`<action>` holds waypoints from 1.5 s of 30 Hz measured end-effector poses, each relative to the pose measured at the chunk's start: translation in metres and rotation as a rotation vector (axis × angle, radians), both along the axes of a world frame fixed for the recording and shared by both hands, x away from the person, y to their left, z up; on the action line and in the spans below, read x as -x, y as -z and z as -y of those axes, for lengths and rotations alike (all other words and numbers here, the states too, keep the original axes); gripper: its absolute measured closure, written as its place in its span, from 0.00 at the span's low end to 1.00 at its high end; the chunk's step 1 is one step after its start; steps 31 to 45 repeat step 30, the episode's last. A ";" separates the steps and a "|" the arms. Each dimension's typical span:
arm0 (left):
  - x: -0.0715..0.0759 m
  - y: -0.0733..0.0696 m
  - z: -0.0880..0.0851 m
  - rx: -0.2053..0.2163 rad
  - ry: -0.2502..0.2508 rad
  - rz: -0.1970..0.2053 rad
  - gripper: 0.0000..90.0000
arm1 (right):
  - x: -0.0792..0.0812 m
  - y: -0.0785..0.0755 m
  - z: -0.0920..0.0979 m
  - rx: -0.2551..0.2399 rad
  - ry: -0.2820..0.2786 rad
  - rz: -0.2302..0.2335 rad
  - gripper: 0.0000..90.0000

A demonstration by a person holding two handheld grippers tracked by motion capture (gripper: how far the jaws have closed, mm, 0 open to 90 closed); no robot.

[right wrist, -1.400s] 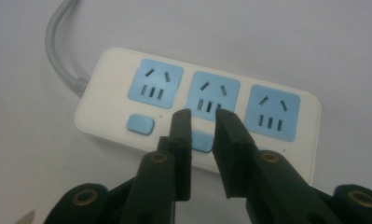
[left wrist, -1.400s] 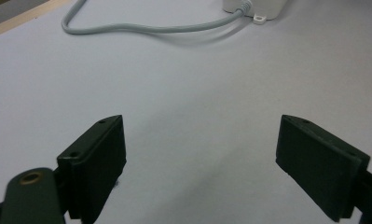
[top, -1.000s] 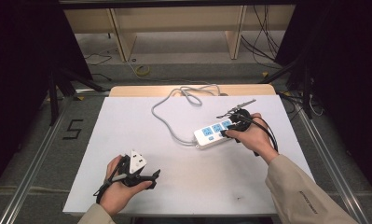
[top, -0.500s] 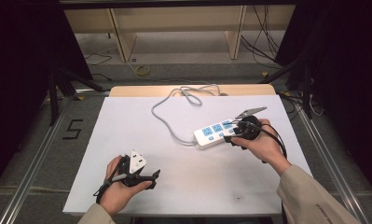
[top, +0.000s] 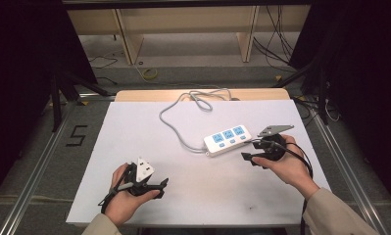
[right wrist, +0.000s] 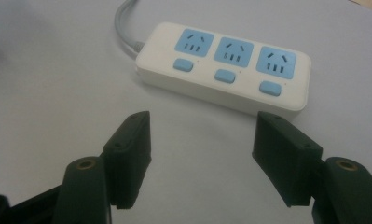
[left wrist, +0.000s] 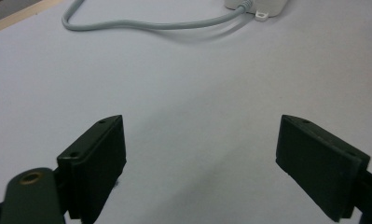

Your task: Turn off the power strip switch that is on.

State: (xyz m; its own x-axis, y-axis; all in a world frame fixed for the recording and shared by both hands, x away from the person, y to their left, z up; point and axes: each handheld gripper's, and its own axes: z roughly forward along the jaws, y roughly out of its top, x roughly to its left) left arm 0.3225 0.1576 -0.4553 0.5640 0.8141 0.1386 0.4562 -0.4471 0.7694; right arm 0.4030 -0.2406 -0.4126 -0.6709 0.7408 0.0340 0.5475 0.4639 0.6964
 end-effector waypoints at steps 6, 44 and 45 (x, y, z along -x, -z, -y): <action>0.000 0.000 0.000 0.001 -0.001 -0.002 0.17 | 0.014 0.009 0.008 -0.011 -0.007 0.007 0.41; 0.005 0.001 0.010 0.012 0.067 -0.039 0.17 | 0.060 0.017 0.047 -0.121 0.062 0.086 0.37; 0.005 0.001 0.010 0.012 0.067 -0.039 0.17 | 0.060 0.017 0.047 -0.121 0.062 0.086 0.37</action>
